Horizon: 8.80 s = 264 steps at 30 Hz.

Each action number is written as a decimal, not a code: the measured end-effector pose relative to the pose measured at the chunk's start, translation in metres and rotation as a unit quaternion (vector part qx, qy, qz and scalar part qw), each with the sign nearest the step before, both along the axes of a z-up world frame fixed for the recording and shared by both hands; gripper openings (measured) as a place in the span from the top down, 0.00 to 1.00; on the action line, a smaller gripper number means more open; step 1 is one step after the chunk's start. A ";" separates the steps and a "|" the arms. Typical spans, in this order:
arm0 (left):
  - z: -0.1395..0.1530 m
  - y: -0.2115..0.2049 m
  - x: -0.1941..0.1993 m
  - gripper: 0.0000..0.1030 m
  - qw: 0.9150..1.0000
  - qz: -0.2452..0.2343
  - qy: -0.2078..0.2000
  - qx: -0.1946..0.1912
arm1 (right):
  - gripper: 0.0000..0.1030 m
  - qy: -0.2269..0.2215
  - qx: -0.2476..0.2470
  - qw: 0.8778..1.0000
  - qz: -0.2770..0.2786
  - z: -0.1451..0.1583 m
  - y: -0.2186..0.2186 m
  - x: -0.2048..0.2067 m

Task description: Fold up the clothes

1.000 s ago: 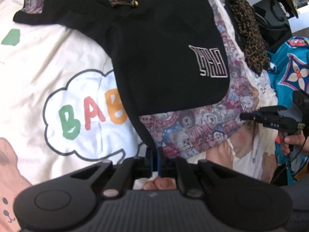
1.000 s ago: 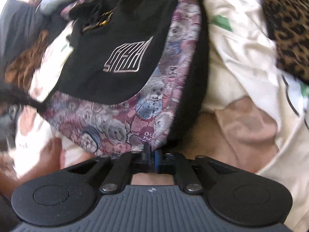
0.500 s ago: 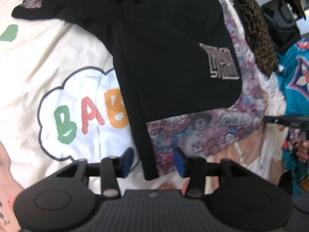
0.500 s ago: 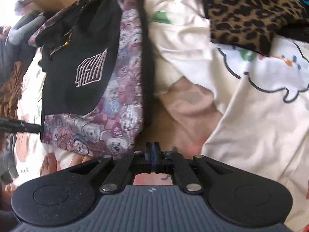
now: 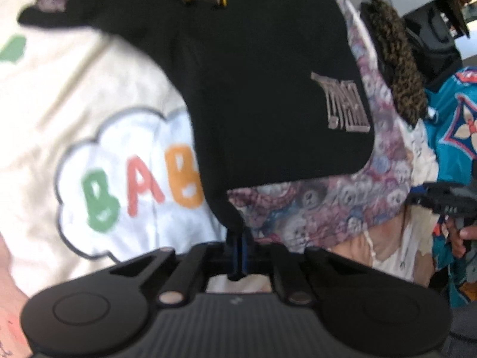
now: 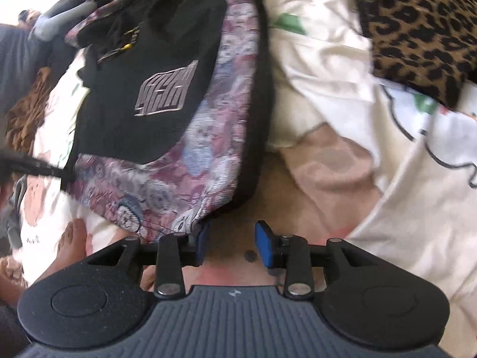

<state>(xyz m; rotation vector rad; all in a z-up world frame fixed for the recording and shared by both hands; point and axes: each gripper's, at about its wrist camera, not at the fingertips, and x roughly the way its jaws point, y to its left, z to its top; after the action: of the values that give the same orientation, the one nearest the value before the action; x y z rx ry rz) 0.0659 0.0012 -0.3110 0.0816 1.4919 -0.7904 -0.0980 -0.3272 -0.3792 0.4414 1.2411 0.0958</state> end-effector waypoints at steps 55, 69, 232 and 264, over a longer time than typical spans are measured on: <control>0.021 0.005 0.025 0.97 0.998 0.040 -0.028 -0.026 | 0.59 -0.067 -0.067 0.995 0.007 0.030 0.075 0.065; 0.009 0.002 0.029 0.97 0.999 0.035 -0.019 -0.025 | 0.62 -0.033 -0.102 0.994 -0.021 -0.007 0.065 0.073; -0.011 0.061 0.220 0.48 0.966 0.228 -0.109 0.046 | 0.48 -0.033 -0.001 0.995 0.096 0.106 0.085 0.249; 0.076 0.078 0.098 0.93 0.973 0.213 -0.092 -0.017 | 0.41 -0.005 0.104 0.983 -0.150 0.078 0.178 0.154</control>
<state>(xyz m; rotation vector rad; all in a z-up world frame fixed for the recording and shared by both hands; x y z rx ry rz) 0.1636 0.0796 -0.2353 -0.1836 1.2591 -0.4473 0.0556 -0.1493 -0.3016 0.8037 1.1465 -0.0301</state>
